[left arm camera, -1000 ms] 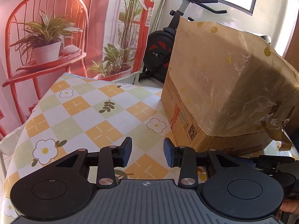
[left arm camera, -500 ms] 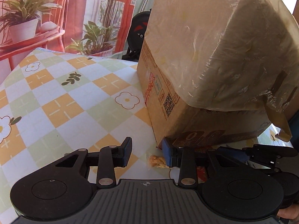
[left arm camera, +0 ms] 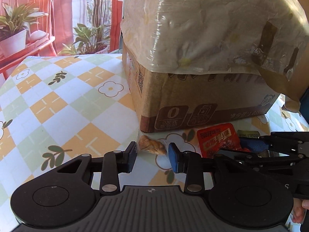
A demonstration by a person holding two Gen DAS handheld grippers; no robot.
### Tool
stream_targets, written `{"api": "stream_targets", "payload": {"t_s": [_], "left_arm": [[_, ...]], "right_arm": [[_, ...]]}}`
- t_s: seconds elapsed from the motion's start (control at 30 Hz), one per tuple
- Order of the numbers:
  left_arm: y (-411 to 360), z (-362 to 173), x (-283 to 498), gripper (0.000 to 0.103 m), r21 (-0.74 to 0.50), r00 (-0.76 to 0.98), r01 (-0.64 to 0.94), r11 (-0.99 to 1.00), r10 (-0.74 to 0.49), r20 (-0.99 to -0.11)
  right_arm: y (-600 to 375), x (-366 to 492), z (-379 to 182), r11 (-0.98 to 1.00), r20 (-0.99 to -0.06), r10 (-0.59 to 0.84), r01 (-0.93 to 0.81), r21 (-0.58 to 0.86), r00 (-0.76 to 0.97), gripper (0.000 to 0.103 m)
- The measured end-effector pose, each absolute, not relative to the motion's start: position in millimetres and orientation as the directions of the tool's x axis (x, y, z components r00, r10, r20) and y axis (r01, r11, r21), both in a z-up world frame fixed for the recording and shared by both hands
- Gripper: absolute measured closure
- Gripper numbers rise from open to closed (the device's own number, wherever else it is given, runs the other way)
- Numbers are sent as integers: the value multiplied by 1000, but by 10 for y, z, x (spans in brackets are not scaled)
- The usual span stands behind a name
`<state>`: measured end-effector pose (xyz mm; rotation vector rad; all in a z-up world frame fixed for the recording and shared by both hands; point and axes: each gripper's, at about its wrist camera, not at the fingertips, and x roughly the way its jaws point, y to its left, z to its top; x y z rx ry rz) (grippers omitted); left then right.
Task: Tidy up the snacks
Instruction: 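Grasp the red snack packet with right tool while left tool grasps small brown packet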
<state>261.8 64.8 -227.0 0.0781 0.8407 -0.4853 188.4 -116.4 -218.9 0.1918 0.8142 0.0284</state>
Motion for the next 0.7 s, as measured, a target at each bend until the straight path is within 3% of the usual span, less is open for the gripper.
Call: {"api": "stream_targets", "payload": {"t_s": [0.6, 0.7], "left_arm": [[660, -2291, 2686, 61, -223, 578, 359, 906, -404, -709], [573, -2297, 2666, 62, -196, 586, 368, 909, -390, -710]], "right_arm": [[-1027, 1978, -2300, 993, -699, 106, -34, 116, 707, 60], [-1029, 1971, -2304, 993, -699, 106, -38, 113, 707, 62]]}}
